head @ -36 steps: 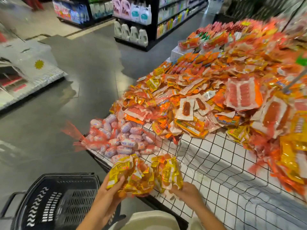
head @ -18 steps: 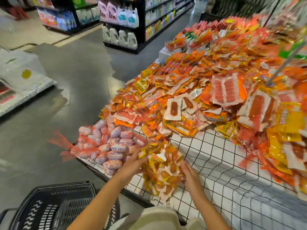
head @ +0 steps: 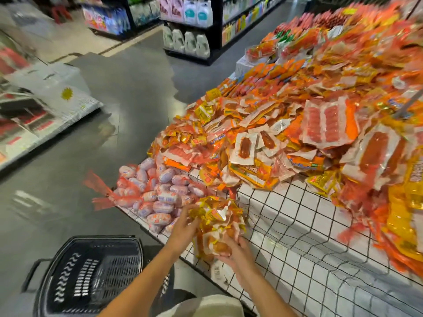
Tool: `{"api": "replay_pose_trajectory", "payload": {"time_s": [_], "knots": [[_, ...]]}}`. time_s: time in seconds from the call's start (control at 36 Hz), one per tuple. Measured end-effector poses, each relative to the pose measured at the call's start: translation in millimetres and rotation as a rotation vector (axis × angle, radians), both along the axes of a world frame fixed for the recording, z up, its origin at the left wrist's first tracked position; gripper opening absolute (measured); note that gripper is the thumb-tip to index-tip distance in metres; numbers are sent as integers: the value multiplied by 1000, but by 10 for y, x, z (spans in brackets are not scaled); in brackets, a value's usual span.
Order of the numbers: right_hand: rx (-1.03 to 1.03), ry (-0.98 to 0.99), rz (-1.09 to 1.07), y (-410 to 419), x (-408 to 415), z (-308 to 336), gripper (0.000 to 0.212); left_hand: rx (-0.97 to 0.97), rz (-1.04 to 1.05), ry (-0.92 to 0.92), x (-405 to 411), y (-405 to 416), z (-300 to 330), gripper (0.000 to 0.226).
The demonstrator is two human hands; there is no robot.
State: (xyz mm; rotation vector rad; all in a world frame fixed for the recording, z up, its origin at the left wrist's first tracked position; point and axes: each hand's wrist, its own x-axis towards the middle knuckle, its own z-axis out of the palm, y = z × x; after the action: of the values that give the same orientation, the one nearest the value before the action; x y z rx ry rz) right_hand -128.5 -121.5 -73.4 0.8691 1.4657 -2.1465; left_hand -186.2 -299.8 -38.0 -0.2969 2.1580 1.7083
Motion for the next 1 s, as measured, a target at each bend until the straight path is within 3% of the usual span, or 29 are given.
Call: {"api": "replay_pose_trajectory", "payload": {"time_s": [0.19,0.28,0.36,0.44,0.53,0.64,0.72,0.86,1.0], "knots": [[194,57,77,56,65,-83,29,-265,-58,306,168,15,-91,13],[235,91,72,86,188,-93,26,-264,-121,381,329,-37,-168,28],[335,85,71,95,271,-84,23,-189,-167,291,345,-150,-210,34],[448,111,80,81,332,-66,26,-136,-236,253,302,-287,-204,24],[522,131,60,17,461,-28,29,-121,-271,285,247,-478,-174,37],[563,121,-52,-55,726,-20,19,-186,-426,351,176,-754,-194,47],[594,91,-67,-125,1013,32,35,-254,-567,375,213,-941,-193,54],[691,95,-92,-361,1622,91,41,-333,-773,438,529,-1222,-190,61],[811,93,14,-480,2288,-79,53,-447,-885,353,951,-1377,-271,63]]}}
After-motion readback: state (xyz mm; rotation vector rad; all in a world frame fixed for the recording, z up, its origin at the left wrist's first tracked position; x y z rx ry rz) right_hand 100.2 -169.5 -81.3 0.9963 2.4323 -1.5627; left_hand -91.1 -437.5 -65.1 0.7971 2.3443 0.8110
